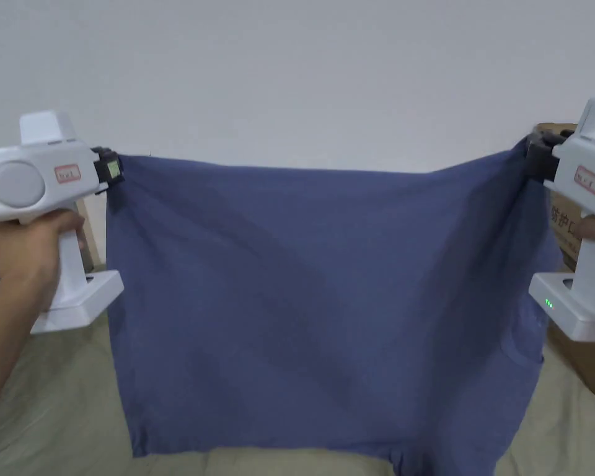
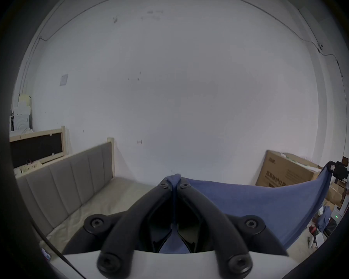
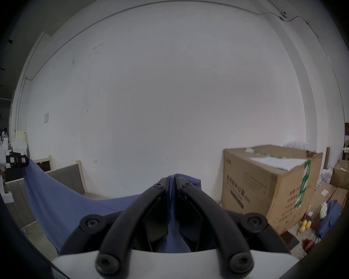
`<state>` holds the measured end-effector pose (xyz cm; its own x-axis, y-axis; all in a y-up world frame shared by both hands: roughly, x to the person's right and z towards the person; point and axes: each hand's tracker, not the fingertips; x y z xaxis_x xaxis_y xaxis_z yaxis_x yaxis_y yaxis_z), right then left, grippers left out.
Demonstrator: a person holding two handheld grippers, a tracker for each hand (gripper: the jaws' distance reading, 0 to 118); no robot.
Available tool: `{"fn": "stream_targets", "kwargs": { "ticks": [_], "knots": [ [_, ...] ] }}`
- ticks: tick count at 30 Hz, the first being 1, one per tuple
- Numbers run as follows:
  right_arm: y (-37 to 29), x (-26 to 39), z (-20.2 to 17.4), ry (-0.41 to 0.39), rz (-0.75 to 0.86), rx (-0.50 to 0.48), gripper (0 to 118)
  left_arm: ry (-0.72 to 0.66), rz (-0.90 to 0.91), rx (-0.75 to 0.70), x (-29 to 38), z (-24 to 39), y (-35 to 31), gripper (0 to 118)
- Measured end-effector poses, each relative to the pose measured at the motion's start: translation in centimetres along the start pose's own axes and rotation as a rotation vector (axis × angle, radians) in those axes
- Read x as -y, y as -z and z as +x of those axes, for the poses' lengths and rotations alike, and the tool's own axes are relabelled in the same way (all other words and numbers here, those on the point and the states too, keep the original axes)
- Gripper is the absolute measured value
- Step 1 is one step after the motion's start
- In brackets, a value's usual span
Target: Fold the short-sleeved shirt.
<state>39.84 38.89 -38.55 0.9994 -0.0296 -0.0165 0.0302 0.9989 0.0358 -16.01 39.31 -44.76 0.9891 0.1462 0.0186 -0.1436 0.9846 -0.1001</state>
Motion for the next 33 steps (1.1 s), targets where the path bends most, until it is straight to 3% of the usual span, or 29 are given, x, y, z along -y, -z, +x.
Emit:
{"fn": "stream_targets", "kwargs": {
  "ticks": [9, 18, 26, 33],
  "knots": [
    [4.3, -0.9, 0.5, 0.016, 0.032, 0.007, 4, 0.044, 0.053, -0.036, -0.6, 2.0, 3.5, 0],
    [6.8, 9.4, 2.2, 0.007, -0.14, 0.018, 4, 0.053, -0.104, -0.052, 10.6, 1.9, 9.9, 0],
    [3.2, 19.8, 3.2, 0.067, -0.308, 0.024, 4, 0.013, -0.26, -0.031, 21.8, 0.5, 6.1, 0],
    [-5.3, 25.6, 2.9, 0.109, -0.398, 0.0, 4, -0.029, -0.401, -0.038, 29.0, -1.3, -1.0, 0]
  ]
}}
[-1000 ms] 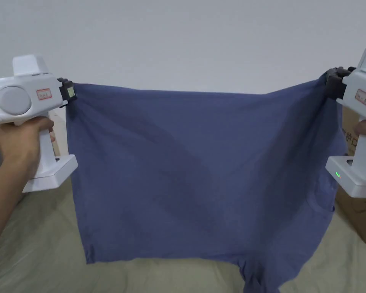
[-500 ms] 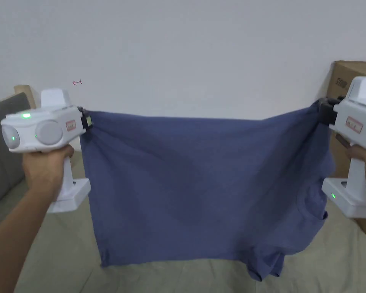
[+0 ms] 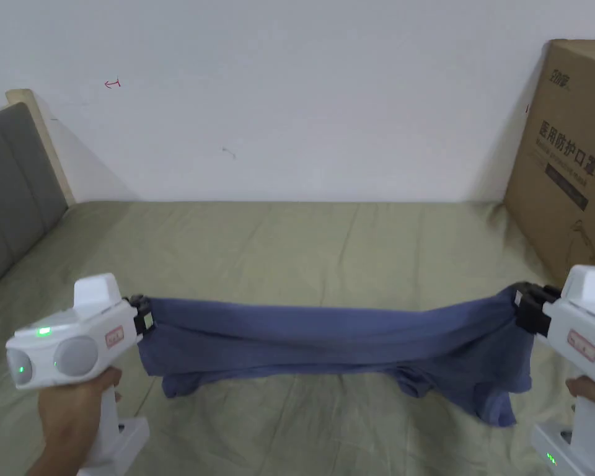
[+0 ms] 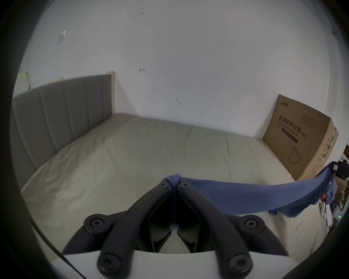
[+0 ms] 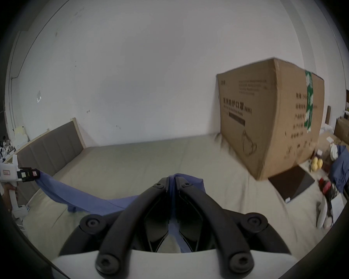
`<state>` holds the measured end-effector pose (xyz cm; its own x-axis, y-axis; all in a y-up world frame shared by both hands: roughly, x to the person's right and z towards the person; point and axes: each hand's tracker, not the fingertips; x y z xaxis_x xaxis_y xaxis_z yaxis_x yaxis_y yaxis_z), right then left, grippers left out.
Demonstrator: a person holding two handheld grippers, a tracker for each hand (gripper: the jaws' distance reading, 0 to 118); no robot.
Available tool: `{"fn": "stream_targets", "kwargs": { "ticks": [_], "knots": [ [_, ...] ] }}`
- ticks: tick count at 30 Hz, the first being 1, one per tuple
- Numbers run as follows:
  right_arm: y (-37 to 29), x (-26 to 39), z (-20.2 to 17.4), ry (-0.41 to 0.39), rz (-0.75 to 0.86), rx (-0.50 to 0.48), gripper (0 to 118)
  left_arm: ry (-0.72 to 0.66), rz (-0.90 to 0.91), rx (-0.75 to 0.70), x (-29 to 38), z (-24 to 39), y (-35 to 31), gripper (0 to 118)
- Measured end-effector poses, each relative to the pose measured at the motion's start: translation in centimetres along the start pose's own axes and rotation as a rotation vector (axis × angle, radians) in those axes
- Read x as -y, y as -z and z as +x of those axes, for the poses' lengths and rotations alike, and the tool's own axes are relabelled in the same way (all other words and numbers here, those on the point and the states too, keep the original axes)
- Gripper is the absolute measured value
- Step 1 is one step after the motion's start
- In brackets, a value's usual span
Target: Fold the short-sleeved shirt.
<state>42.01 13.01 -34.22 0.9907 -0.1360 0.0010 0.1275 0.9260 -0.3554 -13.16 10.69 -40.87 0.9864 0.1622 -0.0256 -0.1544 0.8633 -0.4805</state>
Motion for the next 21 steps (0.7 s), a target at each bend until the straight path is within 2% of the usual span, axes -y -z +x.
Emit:
{"fn": "stream_targets", "kwargs": {
  "ticks": [8, 12, 21],
  "knots": [
    [-8.6, 8.4, -0.5, 0.006, -0.136, -0.049, 4, -0.046, -0.119, -0.038, 10.2, -3.5, -6.3, 0],
    [-12.4, 11.9, -0.5, 0.04, -0.228, -0.062, 4, -0.061, -0.161, -0.051, 14.1, -4.7, -10.1, 0],
    [-17.8, 18.5, 1.1, 0.089, -0.344, -0.049, 4, -0.012, -0.283, -0.109, 21.7, -6.8, -14.4, 0]
  ]
}}
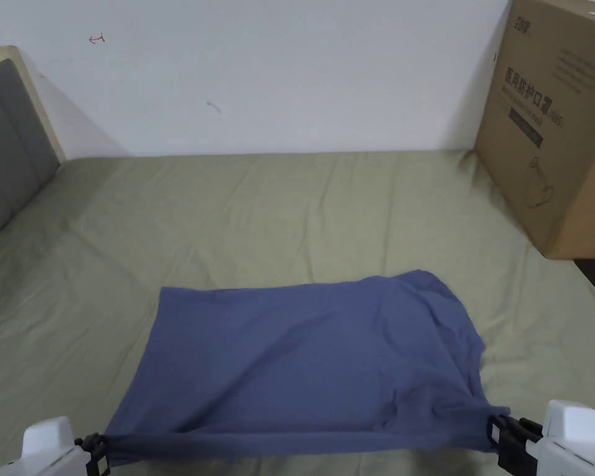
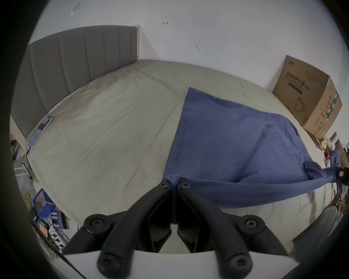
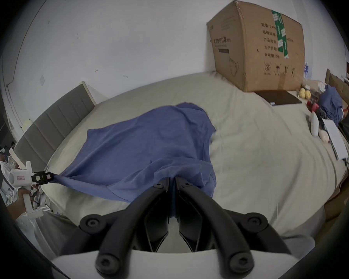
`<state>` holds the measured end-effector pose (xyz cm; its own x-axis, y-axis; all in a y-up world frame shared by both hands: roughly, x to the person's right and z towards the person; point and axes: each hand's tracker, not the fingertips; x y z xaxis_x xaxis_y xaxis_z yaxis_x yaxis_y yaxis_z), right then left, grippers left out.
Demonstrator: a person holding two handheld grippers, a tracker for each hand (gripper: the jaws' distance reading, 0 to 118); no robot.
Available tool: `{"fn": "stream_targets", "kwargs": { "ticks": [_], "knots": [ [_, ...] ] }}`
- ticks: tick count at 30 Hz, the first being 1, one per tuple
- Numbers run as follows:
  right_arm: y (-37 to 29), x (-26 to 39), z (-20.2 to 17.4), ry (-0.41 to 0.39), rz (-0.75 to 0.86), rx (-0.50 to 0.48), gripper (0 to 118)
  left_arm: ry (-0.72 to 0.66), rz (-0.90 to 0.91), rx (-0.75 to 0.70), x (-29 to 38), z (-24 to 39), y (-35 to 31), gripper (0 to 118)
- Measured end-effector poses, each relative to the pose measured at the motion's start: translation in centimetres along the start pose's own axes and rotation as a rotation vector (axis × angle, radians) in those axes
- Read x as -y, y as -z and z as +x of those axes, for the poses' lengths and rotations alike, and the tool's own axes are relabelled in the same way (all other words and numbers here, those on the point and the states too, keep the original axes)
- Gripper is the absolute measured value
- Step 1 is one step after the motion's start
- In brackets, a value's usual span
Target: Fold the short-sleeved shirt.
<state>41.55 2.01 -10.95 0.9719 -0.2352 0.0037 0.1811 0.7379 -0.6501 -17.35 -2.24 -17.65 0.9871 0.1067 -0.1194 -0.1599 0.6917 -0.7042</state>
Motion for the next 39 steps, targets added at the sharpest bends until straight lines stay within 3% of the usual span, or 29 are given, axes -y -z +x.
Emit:
{"fn": "stream_targets", "kwargs": {
  "ticks": [6, 14, 16, 17, 18, 19, 20, 22, 23, 30, 33, 36, 38, 39],
  "knots": [
    [0.6, 3.4, 0.5, -0.002, -0.099, 0.053, 4, 0.005, -0.057, -0.016, 2.9, -0.3, 0.3, 0],
    [5.2, 6.1, 1.3, 0.066, -0.289, 0.172, 5, 0.038, -0.162, -0.049, 2.9, 1.5, 1.1, 3],
    [5.0, 5.9, 1.1, 0.077, -0.275, 0.172, 11, 0.025, -0.167, -0.039, 2.3, 1.4, 0.7, 21],
    [4.6, 5.5, 0.8, 0.082, -0.27, 0.171, 24, 0.01, -0.166, -0.025, 1.9, 0.9, 0.6, 48],
    [4.3, 5.0, 0.5, 0.069, -0.256, 0.177, 46, -0.001, -0.167, -0.019, 1.4, 1.0, 0.1, 65],
    [4.0, 4.2, 0.2, 0.038, -0.239, 0.187, 46, -0.007, -0.163, -0.022, 0.9, 1.1, -0.4, 65],
    [3.5, 3.2, -0.2, 0.002, -0.213, 0.195, 54, -0.015, -0.131, -0.019, 0.3, 1.4, -1.0, 74],
    [1.8, 0.9, -1.7, -0.032, -0.116, 0.182, 89, -0.009, -0.023, 0.012, -1.2, 2.4, -2.6, 104],
    [1.0, -0.3, -2.3, -0.049, -0.065, 0.179, 93, 0.0, 0.027, 0.028, -2.2, 2.9, -3.4, 108],
    [-4.9, -8.1, -7.8, -0.155, 0.289, 0.16, 93, 0.057, 0.362, 0.116, -8.7, 8.3, -10.4, 107],
    [-6.3, -9.7, -9.8, -0.202, 0.392, 0.176, 93, 0.072, 0.461, 0.147, -10.1, 9.7, -11.4, 97],
    [-6.9, -10.4, -11.3, -0.229, 0.455, 0.203, 85, 0.088, 0.555, 0.129, -10.8, 11.2, -12.5, 77],
    [-7.0, -10.6, -12.0, -0.243, 0.47, 0.199, 64, 0.103, 0.612, 0.133, -10.5, 11.8, -12.5, 41],
    [-7.1, -10.6, -12.3, -0.246, 0.471, 0.196, 45, 0.107, 0.623, 0.134, -10.3, 12.1, -12.6, 18]
  ]
}}
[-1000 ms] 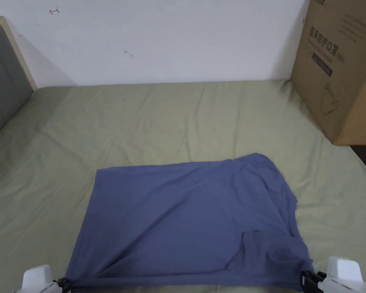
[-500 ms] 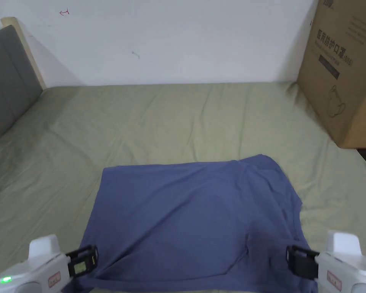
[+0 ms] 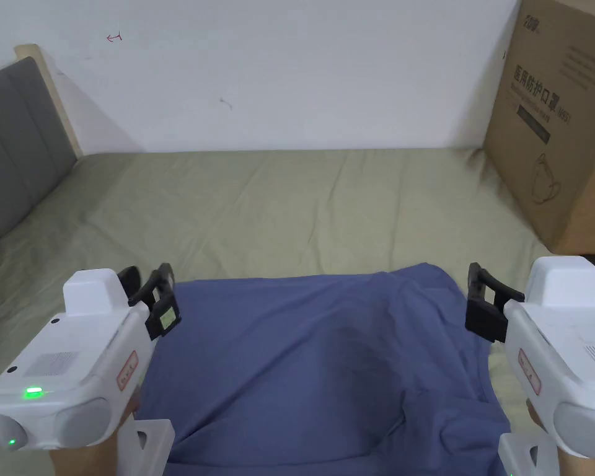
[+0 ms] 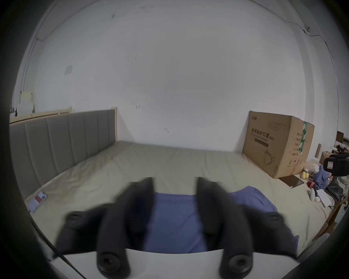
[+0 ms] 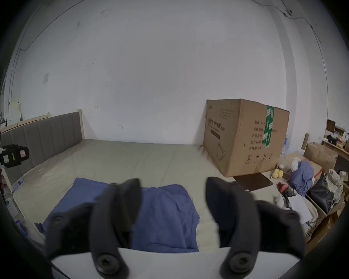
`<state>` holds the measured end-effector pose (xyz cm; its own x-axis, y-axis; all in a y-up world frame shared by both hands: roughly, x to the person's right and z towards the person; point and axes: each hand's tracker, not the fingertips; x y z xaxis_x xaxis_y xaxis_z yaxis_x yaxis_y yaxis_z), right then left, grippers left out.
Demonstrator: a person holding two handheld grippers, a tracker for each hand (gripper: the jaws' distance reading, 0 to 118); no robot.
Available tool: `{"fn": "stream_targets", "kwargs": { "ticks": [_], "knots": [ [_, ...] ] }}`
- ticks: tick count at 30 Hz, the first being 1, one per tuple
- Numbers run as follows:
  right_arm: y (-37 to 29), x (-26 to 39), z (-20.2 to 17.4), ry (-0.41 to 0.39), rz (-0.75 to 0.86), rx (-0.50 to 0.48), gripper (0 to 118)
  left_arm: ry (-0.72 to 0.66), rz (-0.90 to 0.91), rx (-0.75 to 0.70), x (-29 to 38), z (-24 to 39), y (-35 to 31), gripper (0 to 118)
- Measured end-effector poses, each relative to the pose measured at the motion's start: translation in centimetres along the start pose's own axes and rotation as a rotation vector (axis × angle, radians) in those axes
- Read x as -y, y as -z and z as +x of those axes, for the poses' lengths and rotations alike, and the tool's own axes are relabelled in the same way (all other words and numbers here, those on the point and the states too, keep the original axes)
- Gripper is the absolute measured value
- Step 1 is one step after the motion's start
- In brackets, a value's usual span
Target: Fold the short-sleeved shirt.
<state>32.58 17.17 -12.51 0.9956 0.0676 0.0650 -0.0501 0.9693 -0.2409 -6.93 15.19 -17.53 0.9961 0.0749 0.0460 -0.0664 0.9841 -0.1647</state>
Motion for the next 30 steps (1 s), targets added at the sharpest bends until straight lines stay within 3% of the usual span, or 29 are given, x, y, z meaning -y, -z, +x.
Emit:
{"fn": "stream_targets", "kwargs": {
  "ticks": [1, 2, 7, 20, 21, 22, 24, 25, 26, 27, 30],
  "knots": [
    [-0.1, 0.0, -0.2, 0.002, 0.005, -0.001, 15, 0.004, -0.002, -0.005, 0.1, 0.3, 0.0, 2],
    [-0.2, 0.1, -0.5, 0.003, 0.013, 0.0, 0, 0.016, -0.007, -0.002, 0.2, 0.7, 0.0, 0],
    [-0.3, 0.3, -0.8, 0.0, 0.021, -0.007, 0, 0.039, -0.066, 0.035, 1.4, -0.1, 0.4, 0],
    [0.4, 2.0, 0.1, 0.017, -0.039, -0.03, 0, -0.04, -0.526, -0.03, 10.2, -7.4, 0.4, 0],
    [0.4, 2.2, 0.1, 0.02, -0.044, -0.03, 0, -0.039, -0.554, -0.043, 11.2, -7.9, 0.3, 4],
    [0.5, 2.3, 0.1, 0.019, -0.047, -0.032, 0, -0.048, -0.561, -0.058, 11.9, -8.4, 0.3, 17],
    [0.6, 2.6, 0.1, 0.017, -0.057, -0.03, 0, -0.066, -0.639, -0.068, 13.6, -9.4, 0.4, 50],
    [0.7, 2.7, 0.1, 0.018, -0.064, -0.031, 0, -0.078, -0.672, -0.079, 14.4, -9.7, 0.6, 74],
    [0.8, 2.7, 0.0, 0.019, -0.071, -0.033, 0, -0.08, -0.716, -0.092, 13.8, -9.0, -0.3, 86],
    [0.8, 2.9, 0.0, 0.021, -0.076, -0.034, 0, -0.08, -0.731, -0.108, 14.4, -9.0, -0.4, 94],
    [0.9, 3.2, 0.0, 0.015, -0.088, -0.04, 0, -0.064, -0.792, -0.143, 17.4, -10.1, 0.5, 94]
  ]
}}
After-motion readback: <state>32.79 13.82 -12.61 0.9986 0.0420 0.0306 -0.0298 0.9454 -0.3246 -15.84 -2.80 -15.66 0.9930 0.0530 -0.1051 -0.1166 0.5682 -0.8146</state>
